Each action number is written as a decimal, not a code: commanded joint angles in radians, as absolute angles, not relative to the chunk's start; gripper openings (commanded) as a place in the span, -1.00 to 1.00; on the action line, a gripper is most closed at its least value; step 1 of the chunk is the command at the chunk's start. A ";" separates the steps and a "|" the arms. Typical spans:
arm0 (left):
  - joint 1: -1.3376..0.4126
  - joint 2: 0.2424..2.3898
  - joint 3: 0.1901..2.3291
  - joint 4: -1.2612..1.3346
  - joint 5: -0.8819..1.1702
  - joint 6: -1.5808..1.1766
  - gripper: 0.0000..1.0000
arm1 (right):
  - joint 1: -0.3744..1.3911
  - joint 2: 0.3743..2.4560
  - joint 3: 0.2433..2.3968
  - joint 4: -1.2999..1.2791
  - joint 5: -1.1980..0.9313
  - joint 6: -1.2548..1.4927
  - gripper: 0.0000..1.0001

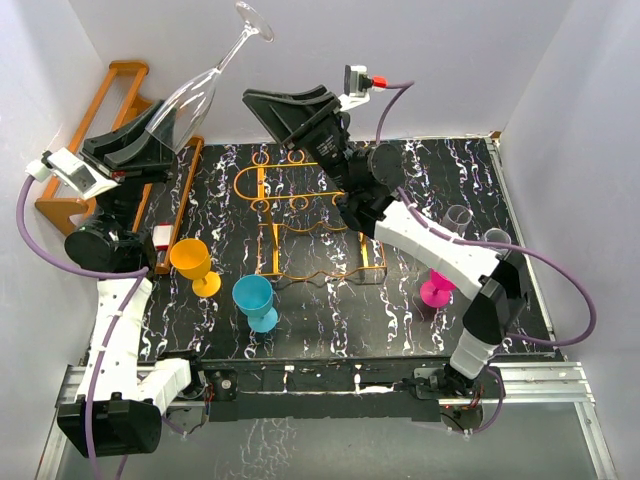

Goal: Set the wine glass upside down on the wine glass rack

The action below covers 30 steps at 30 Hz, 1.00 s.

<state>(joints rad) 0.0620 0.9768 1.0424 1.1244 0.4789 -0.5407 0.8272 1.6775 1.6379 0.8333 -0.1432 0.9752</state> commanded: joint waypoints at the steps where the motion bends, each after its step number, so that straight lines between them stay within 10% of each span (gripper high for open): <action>1: 0.063 0.951 1.035 1.200 0.456 -0.602 -1.00 | 0.836 1.725 1.753 0.955 -0.077 1.012 0.00; 30: 0.063 0.946 0.969 1.191 0.528 -0.649 -1.00 | 0.854 1.927 1.931 1.008 -0.057 1.096 -0.11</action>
